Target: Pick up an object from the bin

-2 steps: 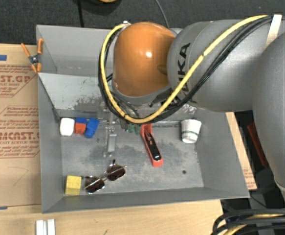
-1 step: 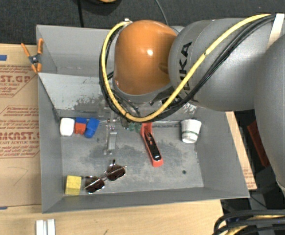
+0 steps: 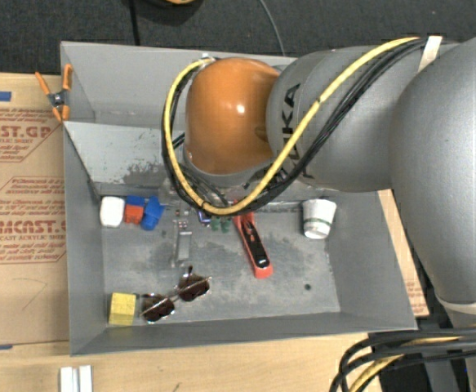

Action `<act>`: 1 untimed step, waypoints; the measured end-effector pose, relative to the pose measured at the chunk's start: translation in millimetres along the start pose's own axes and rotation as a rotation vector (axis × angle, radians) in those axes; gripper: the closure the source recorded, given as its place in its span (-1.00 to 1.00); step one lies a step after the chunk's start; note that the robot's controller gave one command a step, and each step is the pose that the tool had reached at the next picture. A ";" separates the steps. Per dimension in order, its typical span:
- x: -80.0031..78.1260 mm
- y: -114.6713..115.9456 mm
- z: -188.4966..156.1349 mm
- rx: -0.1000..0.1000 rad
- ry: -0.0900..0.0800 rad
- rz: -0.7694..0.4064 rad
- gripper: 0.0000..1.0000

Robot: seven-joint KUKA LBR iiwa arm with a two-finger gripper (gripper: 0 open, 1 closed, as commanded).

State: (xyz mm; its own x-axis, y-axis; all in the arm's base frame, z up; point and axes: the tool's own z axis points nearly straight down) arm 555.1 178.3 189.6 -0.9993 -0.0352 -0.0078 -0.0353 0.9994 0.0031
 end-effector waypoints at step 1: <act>9.5 20.0 57.5 0.001 0.004 -0.145 -1.00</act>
Offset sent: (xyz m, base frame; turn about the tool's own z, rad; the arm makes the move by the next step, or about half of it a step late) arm -0.0564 -0.0020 -0.0925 -0.3456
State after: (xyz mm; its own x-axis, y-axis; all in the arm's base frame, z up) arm 545.4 198.2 132.1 -0.9838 -0.1791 -0.0040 -0.1791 0.9838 0.0012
